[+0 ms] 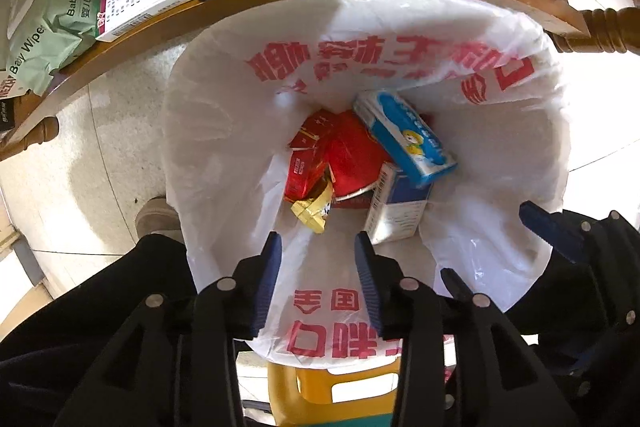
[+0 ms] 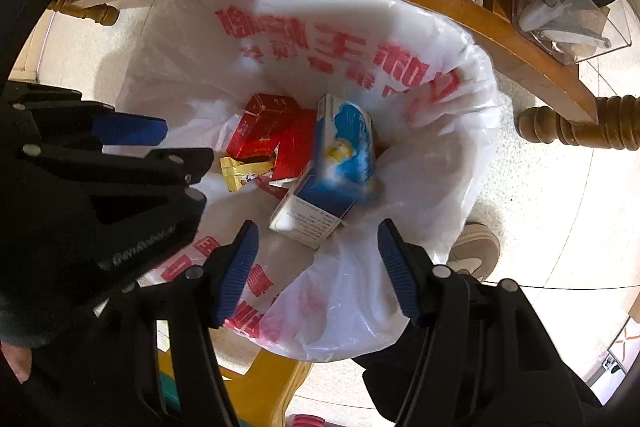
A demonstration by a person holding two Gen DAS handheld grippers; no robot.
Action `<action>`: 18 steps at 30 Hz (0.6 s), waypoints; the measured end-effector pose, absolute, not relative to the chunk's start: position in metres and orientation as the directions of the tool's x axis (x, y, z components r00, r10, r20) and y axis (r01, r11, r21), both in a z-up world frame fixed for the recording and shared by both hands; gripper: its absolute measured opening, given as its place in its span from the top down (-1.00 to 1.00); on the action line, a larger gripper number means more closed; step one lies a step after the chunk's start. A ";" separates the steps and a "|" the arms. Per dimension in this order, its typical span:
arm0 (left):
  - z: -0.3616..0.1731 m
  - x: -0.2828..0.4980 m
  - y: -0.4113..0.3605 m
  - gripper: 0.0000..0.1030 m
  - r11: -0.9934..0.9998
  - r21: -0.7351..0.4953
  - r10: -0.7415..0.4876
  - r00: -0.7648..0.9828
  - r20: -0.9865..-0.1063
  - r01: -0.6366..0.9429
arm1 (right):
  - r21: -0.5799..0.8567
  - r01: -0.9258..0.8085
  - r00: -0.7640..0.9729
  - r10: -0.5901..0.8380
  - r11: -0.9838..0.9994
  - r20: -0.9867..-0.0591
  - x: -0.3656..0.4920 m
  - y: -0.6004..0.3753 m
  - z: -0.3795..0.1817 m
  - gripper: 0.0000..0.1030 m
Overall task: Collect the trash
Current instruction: 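Raise both tools back over the table toward the poker box and tissue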
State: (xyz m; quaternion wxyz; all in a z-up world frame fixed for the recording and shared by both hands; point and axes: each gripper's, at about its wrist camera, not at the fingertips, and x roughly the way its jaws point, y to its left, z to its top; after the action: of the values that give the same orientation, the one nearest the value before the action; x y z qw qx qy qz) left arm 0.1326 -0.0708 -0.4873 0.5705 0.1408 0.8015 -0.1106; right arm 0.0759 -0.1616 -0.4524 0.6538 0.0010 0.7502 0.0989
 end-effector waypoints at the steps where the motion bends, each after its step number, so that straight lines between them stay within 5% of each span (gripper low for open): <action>1: -0.487 0.132 -0.071 0.26 0.936 -0.017 0.100 -0.308 -0.946 0.353 | 0.151 -0.127 -0.145 0.132 0.980 -0.981 0.076 -0.162 -0.452 -0.18; 6: -0.484 0.130 -0.071 -0.02 0.932 -0.007 0.107 -0.295 -0.949 0.362 | 0.149 -0.126 -0.138 0.131 0.981 -0.982 0.074 -0.160 -0.450 -0.18; 10: -0.477 0.129 -0.074 -0.02 0.927 -0.008 0.105 -0.282 -0.954 0.374 | 0.138 -0.130 -0.124 0.122 0.982 -0.985 0.074 -0.159 -0.446 -0.35; 18: -0.445 0.115 -0.055 -0.04 0.934 -0.024 0.086 -0.290 -0.953 0.357 | 0.174 -0.133 -0.088 0.163 0.976 -0.983 0.054 -0.160 -0.406 -0.37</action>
State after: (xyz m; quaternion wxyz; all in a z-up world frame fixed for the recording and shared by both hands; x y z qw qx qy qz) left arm 0.1150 -0.0551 -0.4452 0.5794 0.1393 0.7946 -0.1167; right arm 0.0539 -0.1596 -0.4059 0.6752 0.0104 0.7293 0.1098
